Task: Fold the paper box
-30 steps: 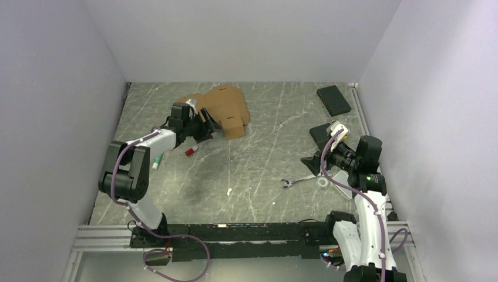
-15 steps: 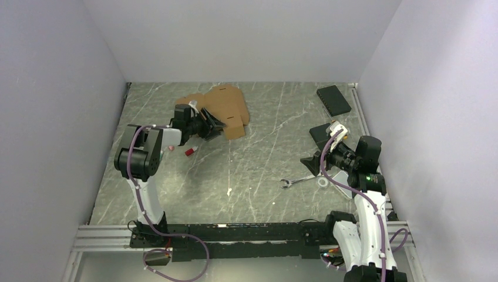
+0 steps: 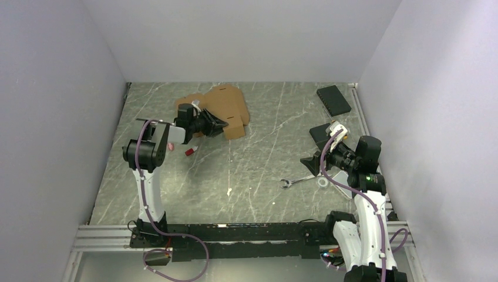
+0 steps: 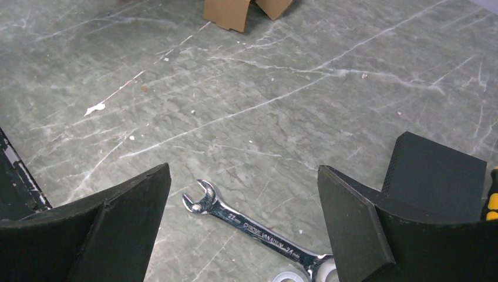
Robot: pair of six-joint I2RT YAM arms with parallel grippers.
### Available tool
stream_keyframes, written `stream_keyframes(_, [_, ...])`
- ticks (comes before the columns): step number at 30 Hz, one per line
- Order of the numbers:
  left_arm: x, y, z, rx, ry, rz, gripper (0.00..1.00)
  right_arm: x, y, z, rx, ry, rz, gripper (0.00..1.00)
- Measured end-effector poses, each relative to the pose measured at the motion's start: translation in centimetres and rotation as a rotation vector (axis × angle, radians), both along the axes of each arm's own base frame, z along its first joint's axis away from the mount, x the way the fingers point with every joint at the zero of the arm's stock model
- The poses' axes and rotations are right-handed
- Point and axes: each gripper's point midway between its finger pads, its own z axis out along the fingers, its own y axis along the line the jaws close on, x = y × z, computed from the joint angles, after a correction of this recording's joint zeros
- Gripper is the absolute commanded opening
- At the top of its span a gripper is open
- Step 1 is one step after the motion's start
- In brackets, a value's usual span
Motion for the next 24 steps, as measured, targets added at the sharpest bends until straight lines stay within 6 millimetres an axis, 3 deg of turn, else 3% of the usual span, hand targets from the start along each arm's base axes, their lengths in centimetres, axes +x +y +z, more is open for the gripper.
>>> stream_keyframes(3, [0.4,-0.3,0.3,-0.022,0.004,-0.002,0.04,0.0,0.0,0.0,0.0,0.0,0.0,1.0])
stream_keyframes(4, [0.6,-0.4,0.6,-0.028,-0.003,-0.004,0.0,0.0,0.0,0.0,0.0,0.0,0.0,1.0])
stream_keyframes(14, [1.9,-0.6,4.7,0.036,-0.13,-0.067,0.0,0.0,0.0,0.0,-0.005,-0.006,0.003,1.0])
stream_keyframes(17, [1.6,-0.6,8.3,0.137,-0.239,-0.114,0.0,0.0,0.0,0.1,-0.006,-0.009,0.003,1.0])
stream_keyframes(20, [0.7,-1.4,14.2,0.276,-0.431,-0.172,0.0,0.0,0.0,0.2,-0.009,-0.014,0.002,1.0])
stream_keyframes(24, [-3.0,-3.8,20.6,0.462,-0.678,-0.271,0.0,-0.1,0.0,0.4,-0.013,-0.026,0.002,1.0])
